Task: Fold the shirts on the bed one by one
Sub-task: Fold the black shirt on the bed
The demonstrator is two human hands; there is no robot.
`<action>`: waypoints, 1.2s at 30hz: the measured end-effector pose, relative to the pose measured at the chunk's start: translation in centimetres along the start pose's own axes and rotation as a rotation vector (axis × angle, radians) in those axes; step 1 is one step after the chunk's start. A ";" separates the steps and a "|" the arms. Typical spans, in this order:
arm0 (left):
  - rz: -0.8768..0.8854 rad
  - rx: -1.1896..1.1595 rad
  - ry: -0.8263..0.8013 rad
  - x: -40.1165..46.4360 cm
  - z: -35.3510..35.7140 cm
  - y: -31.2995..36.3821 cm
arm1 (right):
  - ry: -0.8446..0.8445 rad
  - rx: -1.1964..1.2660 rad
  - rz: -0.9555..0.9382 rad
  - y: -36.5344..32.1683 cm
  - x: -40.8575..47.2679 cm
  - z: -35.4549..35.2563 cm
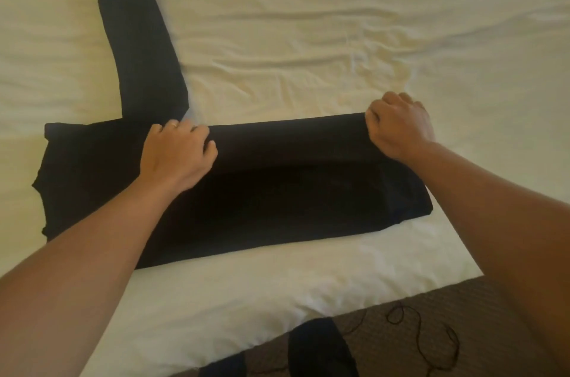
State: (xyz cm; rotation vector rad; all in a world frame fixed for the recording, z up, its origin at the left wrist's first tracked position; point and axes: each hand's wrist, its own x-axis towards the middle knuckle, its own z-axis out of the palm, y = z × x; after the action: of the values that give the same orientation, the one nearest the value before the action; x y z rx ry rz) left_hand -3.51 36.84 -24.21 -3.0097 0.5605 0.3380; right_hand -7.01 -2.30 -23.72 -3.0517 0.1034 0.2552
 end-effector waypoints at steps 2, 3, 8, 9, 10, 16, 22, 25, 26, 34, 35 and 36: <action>-0.060 -0.080 -0.014 1.2 0.6 0.7 | -0.018 0.010 -0.017 -0.4 1.2 0.8; -0.086 -0.102 -0.032 1.9 1.0 1.0 | -0.043 0.014 -0.020 -0.6 1.7 1.3; -0.140 -0.099 -0.053 3.6 3.6 1.6 | -0.137 0.071 -0.031 -0.2 3.0 4.0; -0.136 -0.084 -0.025 3.7 3.9 1.6 | -0.130 0.078 -0.035 0.2 3.1 4.4; -0.135 -0.064 0.006 3.6 4.1 1.4 | -0.110 0.075 -0.037 0.6 3.3 4.6; -0.193 0.046 -0.054 3.1 4.9 1.0 | -0.065 -0.069 -0.039 2.2 3.8 5.9; -0.047 -0.052 -0.007 1.9 3.6 4.3 | -0.079 -0.080 -0.064 -0.9 2.4 3.8; -0.060 -0.137 -0.121 -0.3 4.9 6.5 | -0.226 -0.057 -0.155 -3.4 -0.7 4.5; -0.093 -0.156 -0.136 -1.1 5.5 6.7 | -0.265 -0.061 -0.155 -3.5 -1.6 5.0; -0.112 -0.161 -0.143 -2.3 6.9 6.0 | -0.299 -0.107 -0.108 -2.1 -3.1 6.5; -0.093 -0.169 -0.148 -2.5 6.6 5.8 | -0.311 -0.116 -0.102 -2.3 -3.0 6.2; -0.070 -0.168 -0.148 -2.9 6.3 5.3 | -0.319 -0.125 -0.093 -2.7 -2.9 5.7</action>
State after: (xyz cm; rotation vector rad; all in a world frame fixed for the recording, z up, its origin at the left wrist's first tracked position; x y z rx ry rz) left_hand -9.39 33.58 -29.83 -3.1178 0.4334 0.6262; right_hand -10.57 1.00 -28.70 -3.0773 -0.0767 0.7616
